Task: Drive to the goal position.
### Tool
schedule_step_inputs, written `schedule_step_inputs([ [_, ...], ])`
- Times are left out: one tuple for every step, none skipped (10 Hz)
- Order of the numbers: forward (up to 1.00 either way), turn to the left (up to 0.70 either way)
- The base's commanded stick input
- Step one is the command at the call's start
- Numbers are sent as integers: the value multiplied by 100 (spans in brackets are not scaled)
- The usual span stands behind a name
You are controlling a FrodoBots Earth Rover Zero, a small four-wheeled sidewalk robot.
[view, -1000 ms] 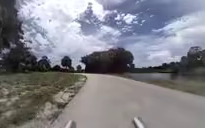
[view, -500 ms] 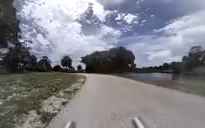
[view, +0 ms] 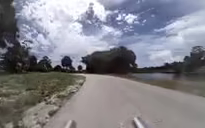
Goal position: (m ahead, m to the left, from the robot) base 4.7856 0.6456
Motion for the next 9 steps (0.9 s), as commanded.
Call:
schedule_step_inputs([
  [85, 0],
  [85, 0],
  [85, 0],
  [85, 0],
  [85, 0],
  [85, 0],
  [85, 0],
  [85, 0],
  [85, 0],
])
